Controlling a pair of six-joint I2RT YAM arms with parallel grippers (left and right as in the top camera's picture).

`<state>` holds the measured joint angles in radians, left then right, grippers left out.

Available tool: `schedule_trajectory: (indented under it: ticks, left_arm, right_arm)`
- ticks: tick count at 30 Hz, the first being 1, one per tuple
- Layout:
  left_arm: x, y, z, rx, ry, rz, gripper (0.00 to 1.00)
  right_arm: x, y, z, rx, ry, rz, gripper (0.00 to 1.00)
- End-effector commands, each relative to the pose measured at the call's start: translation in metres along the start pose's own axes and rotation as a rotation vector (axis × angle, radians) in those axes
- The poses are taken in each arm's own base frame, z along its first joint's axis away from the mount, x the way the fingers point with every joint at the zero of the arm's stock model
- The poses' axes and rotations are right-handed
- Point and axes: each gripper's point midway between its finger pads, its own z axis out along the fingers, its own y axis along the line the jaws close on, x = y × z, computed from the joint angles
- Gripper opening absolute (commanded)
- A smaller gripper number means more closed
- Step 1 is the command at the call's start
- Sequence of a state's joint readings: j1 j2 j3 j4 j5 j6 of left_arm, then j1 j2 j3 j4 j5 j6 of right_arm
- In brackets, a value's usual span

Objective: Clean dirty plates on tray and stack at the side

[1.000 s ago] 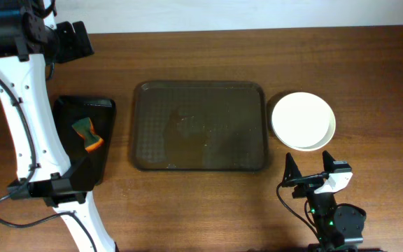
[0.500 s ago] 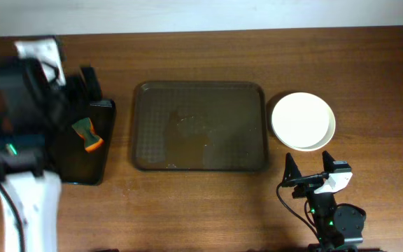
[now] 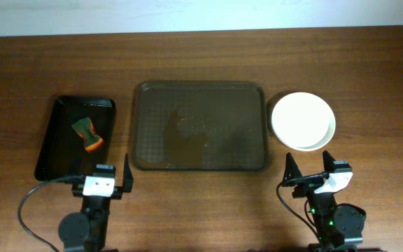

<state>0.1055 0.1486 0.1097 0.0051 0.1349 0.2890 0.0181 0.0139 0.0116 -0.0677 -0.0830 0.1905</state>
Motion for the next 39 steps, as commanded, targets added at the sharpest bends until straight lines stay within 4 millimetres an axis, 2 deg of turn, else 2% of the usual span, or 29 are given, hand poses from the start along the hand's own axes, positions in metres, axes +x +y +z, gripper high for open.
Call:
schedule_trajectory:
  ticks: [1,3,39]
  left_arm:
    - [0.018,-0.008,-0.003,0.003,-0.029,0.027,1.00]
    - [0.034,-0.011,-0.004,0.009,0.033,0.016,1.00]
    - [0.033,-0.011,-0.004,0.010,0.029,0.015,1.00]
  right_arm:
    - [0.002,-0.003,0.000,0.011,0.001,0.008,0.98]
    - [0.002,-0.003,0.000,0.011,0.001,0.009,0.98]
    - [0.002,-0.003,0.000,0.011,0.001,0.008,0.98]
